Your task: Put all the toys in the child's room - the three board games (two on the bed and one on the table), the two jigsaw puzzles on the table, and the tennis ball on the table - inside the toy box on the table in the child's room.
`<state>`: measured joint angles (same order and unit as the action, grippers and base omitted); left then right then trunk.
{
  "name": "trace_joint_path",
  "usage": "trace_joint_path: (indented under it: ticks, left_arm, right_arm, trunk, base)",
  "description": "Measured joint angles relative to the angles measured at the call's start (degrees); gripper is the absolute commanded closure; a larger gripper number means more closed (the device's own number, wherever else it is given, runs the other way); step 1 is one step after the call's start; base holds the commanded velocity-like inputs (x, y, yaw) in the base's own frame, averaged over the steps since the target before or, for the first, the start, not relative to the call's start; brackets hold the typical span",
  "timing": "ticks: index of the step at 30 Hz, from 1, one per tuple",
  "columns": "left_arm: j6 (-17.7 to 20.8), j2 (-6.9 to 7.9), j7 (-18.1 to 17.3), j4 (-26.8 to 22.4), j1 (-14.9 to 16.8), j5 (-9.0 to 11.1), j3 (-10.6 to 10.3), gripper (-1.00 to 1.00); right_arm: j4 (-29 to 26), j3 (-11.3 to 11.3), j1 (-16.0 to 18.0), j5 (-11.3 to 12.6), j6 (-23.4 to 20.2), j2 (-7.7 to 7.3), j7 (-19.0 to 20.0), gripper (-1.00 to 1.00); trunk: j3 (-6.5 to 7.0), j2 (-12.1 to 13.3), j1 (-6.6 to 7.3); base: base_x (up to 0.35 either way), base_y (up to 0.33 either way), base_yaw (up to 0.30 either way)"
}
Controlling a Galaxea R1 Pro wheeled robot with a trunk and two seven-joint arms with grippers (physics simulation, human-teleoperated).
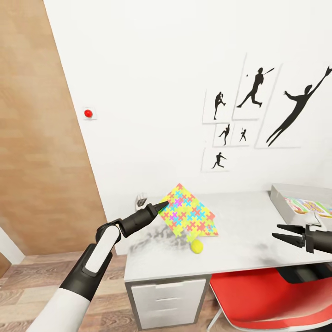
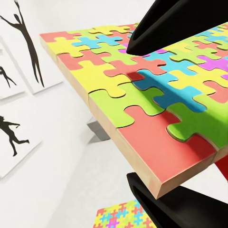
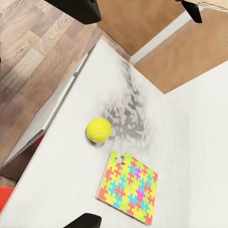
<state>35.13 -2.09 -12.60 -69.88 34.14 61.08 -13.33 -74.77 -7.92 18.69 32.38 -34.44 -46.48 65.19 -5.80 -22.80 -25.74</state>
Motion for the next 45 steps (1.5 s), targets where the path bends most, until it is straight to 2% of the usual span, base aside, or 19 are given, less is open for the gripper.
trace_joint_path:
  ticks: [8,18,29,35,45]
  left_arm:
    - [-0.02,0.00,0.00,0.00,0.00,-0.07,0.00,1.00]
    - [-0.09,-0.01,0.10,-0.04,0.00,-0.09,-0.06,1.00]
    - [-0.11,0.00,0.15,-0.06,0.00,-0.11,-0.09,1.00]
    - [-0.11,0.00,0.16,-0.07,0.00,-0.12,-0.09,1.00]
    - [-0.14,0.00,0.18,-0.02,-0.01,-0.15,-0.09,1.00]
  right_arm:
    - [-0.04,-1.19,-0.02,-0.10,-0.26,0.08,0.11,-1.00]
    - [0.78,-1.40,-0.08,-0.33,0.57,0.45,0.31,-1.00]
    - [1.95,-1.41,-0.10,-0.43,3.88,0.57,0.55,-1.00]
    - [1.49,-1.47,-0.09,-0.32,3.00,0.28,0.63,-1.00]
    - [1.23,-1.56,-0.09,-0.21,1.38,0.27,0.60,-1.00]
  trunk:
    - [0.71,0.00,0.00]
    - [0.91,0.02,0.00]
    - [0.93,0.02,0.00]
    - [0.95,0.02,0.00]
    - [1.13,0.02,0.00]
  base:
    - [0.000,0.000,0.000]
    - [0.000,-0.060,0.000]
    - [0.000,-0.269,0.000]
    - [0.000,-0.309,0.037]
    - [0.000,-0.315,0.200]
